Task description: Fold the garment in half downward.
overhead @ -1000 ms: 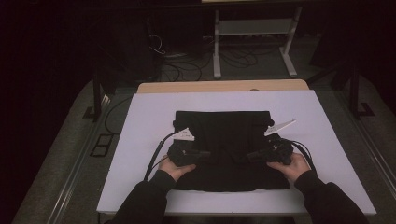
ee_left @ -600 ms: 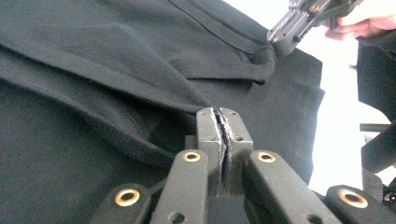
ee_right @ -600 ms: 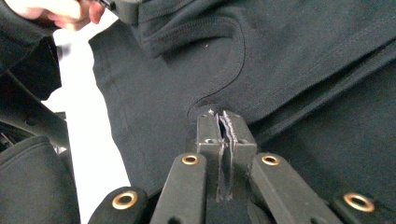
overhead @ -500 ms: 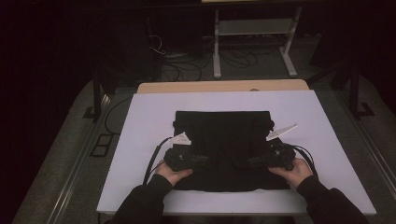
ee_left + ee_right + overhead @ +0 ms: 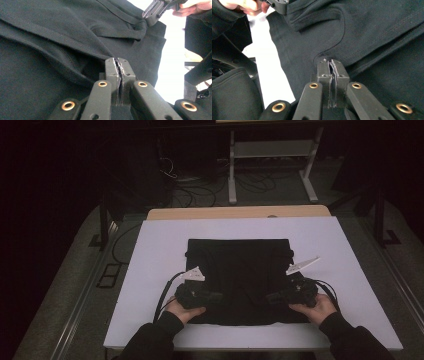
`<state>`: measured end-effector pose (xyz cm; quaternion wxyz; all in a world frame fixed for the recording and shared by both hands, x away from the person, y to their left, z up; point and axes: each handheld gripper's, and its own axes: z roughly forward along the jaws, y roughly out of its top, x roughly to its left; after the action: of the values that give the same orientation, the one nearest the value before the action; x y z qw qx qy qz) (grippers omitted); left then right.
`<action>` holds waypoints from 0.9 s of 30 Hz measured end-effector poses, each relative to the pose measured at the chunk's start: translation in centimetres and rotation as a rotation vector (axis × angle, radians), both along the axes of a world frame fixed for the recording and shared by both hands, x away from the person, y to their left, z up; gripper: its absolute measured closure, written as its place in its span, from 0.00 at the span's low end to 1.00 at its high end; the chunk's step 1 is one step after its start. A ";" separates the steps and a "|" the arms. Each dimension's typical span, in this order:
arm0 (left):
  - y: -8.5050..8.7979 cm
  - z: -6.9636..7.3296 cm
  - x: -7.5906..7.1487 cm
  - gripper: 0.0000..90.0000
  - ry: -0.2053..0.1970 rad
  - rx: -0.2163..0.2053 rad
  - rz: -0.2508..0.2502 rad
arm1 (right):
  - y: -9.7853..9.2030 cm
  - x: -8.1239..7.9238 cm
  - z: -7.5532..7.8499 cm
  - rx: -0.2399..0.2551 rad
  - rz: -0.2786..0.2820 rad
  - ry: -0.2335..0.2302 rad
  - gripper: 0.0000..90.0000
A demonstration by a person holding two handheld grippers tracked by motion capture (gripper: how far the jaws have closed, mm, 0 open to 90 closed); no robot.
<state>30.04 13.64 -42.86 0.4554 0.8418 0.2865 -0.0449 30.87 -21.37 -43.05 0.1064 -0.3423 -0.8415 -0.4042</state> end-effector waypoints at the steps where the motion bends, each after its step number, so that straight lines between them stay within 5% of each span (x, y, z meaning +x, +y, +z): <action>1: 0.0 0.0 -0.1 0.97 0.002 -0.001 0.003 | 0.0 -0.1 0.0 0.000 -0.001 0.003 0.95; 27: 0.2 -0.3 -2.4 0.97 0.035 0.034 -0.027 | 0.5 -2.2 -0.3 -0.026 0.049 0.035 0.95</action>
<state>27.59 13.89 -43.17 0.4355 0.8522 0.2836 -0.0609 28.66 -20.90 -43.36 0.1267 -0.3300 -0.8528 -0.3844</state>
